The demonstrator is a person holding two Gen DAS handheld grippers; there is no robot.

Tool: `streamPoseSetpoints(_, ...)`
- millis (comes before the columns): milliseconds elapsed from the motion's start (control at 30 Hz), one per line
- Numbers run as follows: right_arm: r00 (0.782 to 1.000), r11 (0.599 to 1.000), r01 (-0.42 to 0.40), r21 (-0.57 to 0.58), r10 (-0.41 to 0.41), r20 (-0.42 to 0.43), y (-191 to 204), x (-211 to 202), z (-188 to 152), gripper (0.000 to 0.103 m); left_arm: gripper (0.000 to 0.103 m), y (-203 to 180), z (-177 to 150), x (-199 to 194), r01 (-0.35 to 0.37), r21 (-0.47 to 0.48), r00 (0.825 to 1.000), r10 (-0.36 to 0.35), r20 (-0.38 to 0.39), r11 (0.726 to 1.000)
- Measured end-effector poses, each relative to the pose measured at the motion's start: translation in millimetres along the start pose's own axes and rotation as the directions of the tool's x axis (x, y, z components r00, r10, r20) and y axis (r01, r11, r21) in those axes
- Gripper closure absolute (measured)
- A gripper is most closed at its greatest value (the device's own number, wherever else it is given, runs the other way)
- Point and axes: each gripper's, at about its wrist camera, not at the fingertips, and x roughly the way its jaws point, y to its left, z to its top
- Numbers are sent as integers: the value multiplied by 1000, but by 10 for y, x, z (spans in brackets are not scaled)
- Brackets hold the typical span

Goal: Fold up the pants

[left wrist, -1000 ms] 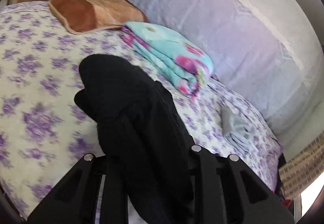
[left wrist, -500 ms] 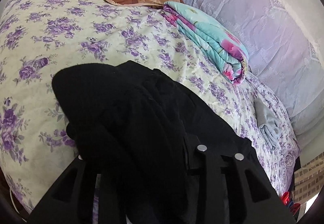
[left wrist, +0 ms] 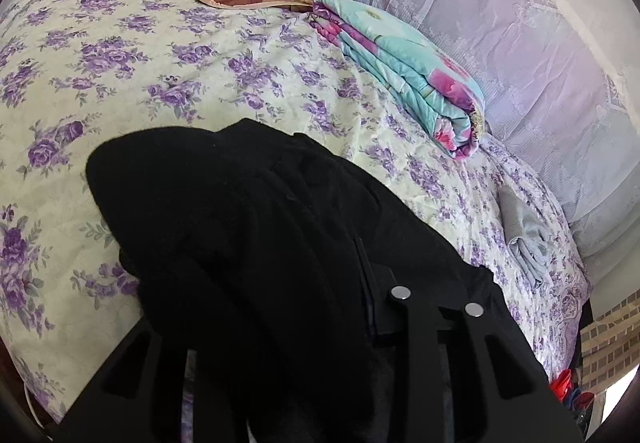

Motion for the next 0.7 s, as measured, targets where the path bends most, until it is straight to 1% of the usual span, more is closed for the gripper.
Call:
streamPoseSetpoints(67, 1000, 1000, 1, -24, -1, 10, 45, -81, -27, 90, 72, 19, 7, -29, 4, -10, 1000, -4, -1, 1000)
streamPoseSetpoints(167, 999, 999, -34, -26, 35, 28, 57, -311, -89, 92, 73, 18, -10, -116, 24, -16, 1000, -24, 5, 1000)
streamPoseSetpoints(267, 998, 999, -45, -29, 46, 48, 43, -591, -138, 94, 73, -39, -25, -249, 57, -9, 998, -57, 17, 998)
streamPoseSetpoints(300, 998, 998, -52, -18, 53, 43, 22, -669, -146, 94, 73, -64, -28, -281, 74, -6, 997, -74, 14, 997)
streamPoseSetpoints(367, 997, 999, -39, 2, 38, 61, -25, -831, -165, 94, 73, -122, -45, -335, 109, 2, 994, -109, -4, 994)
streamPoseSetpoints(433, 996, 1000, -24, 10, 23, 89, -65, -1028, -183, 95, 73, -138, -65, -352, 165, -18, 985, -165, -39, 986)
streamPoseSetpoints(500, 993, 999, -23, 29, 19, 118, -109, -1241, -171, 95, 73, -139, -98, -347, 228, -51, 969, -232, -87, 972)
streamPoseSetpoints(533, 991, 999, -13, 31, 8, 133, -127, -1341, -156, 95, 73, -149, -114, -342, 240, -53, 964, -245, -101, 969)
streamPoseSetpoints(600, 987, 999, 30, 20, -33, 157, -175, -1481, -126, 95, 73, -170, -157, -311, 246, -38, 960, -249, -131, 969)
streamPoseSetpoints(633, 988, 998, 56, 15, -58, 146, -218, -1473, -110, 95, 73, -178, -193, -267, 232, -16, 962, -232, -145, 973)
streamPoseSetpoints(667, 990, 996, 89, 15, -91, 109, -299, -1412, -96, 94, 71, -154, -225, -202, 195, -1, 970, -193, -149, 981)
streamPoseSetpoints(700, 988, 991, 128, 43, -131, 76, -420, -1338, -107, 91, 70, -89, -255, -132, 161, -6, 974, -160, -160, 987)
